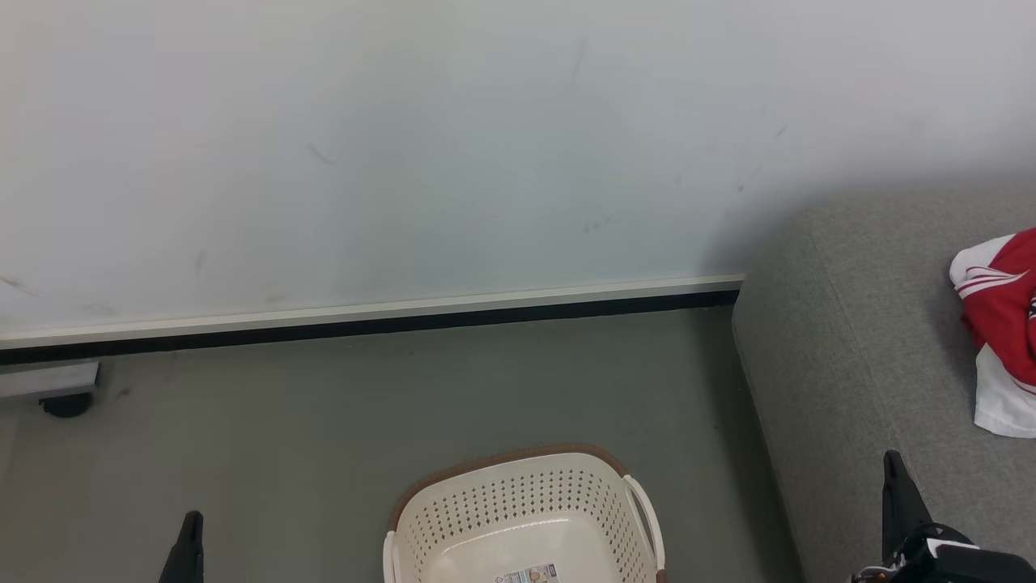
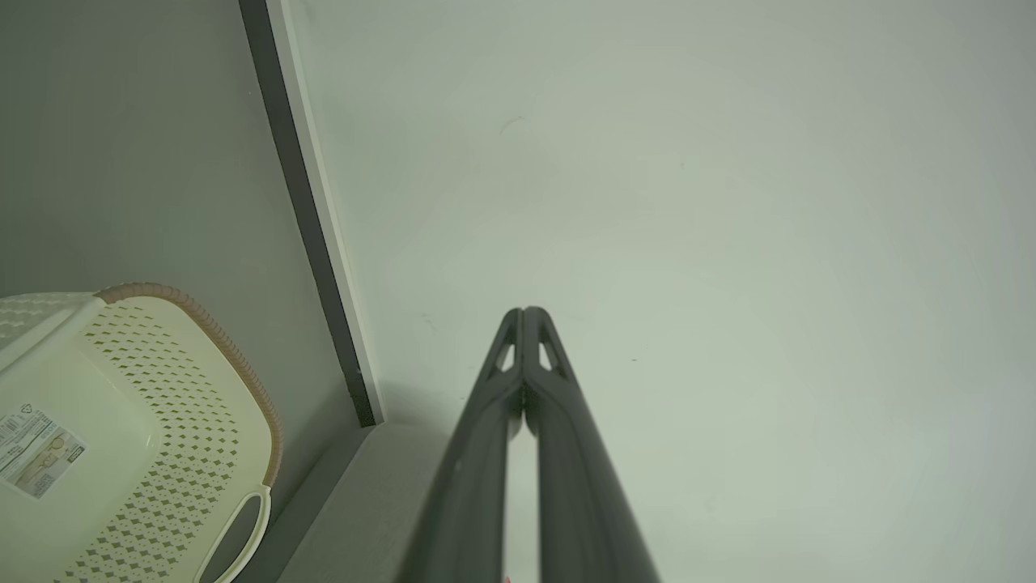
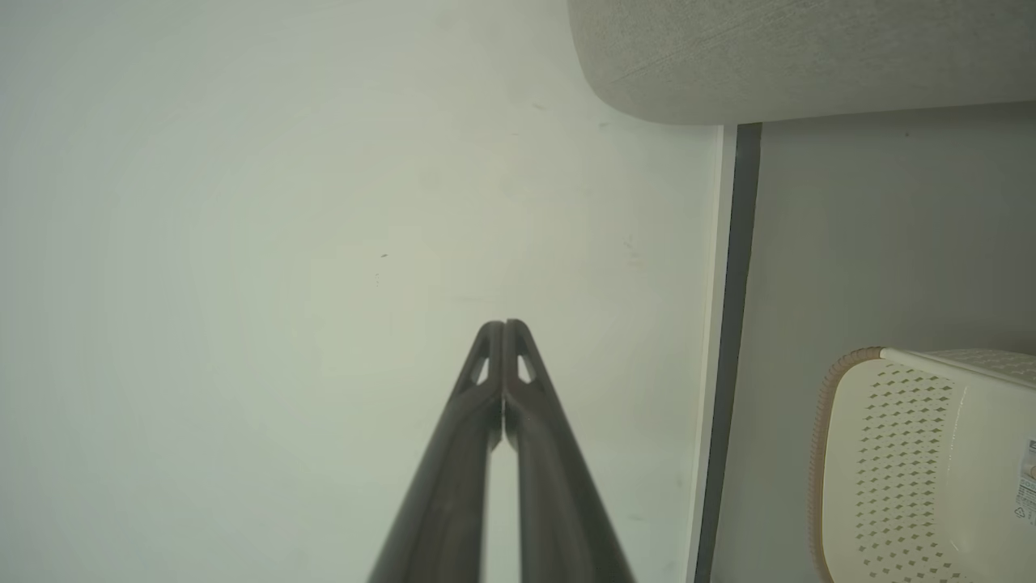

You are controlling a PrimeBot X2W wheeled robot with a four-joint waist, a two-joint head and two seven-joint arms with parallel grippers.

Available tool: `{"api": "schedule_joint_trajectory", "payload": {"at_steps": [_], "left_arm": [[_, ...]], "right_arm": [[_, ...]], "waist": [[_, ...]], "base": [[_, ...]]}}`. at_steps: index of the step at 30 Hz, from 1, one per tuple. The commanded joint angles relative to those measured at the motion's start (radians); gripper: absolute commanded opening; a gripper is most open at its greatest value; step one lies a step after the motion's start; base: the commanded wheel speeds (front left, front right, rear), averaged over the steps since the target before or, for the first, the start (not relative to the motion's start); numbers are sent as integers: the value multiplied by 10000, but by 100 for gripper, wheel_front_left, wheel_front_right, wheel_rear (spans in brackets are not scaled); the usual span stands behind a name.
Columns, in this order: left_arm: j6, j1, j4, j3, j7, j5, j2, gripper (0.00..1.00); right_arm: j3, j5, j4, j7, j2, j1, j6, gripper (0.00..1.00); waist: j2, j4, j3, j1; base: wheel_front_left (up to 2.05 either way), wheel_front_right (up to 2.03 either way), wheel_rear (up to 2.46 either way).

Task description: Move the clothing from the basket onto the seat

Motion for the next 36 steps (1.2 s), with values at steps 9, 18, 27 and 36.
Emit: {"api": "schedule_joint_trajectory", "payload": {"at_steps": [9, 18, 27, 36], "left_arm": [[-19, -61, -6, 26, 4, -32, -6, 0], [-18, -59, -5, 26, 4, -32, -7, 0], [-18, -58, -7, 27, 4, -33, -7, 0], [-18, -58, -8, 29, 4, -33, -7, 0]], "right_arm": [[99, 127, -33, -88, -141, -4, 2, 0], [166, 195, -53, -160, -202, -18, 2, 0], [232, 212, -75, -218, -258, -29, 2, 0], [285, 237, -94, -253, -297, -39, 2, 0]], "waist": [[0, 0, 1, -1], [0, 0, 1, -1], [0, 0, 2, -1], [0, 0, 2, -1]], "base": [[0, 0, 0], [0, 0, 0], [0, 0, 0], [0, 0, 0]]}}
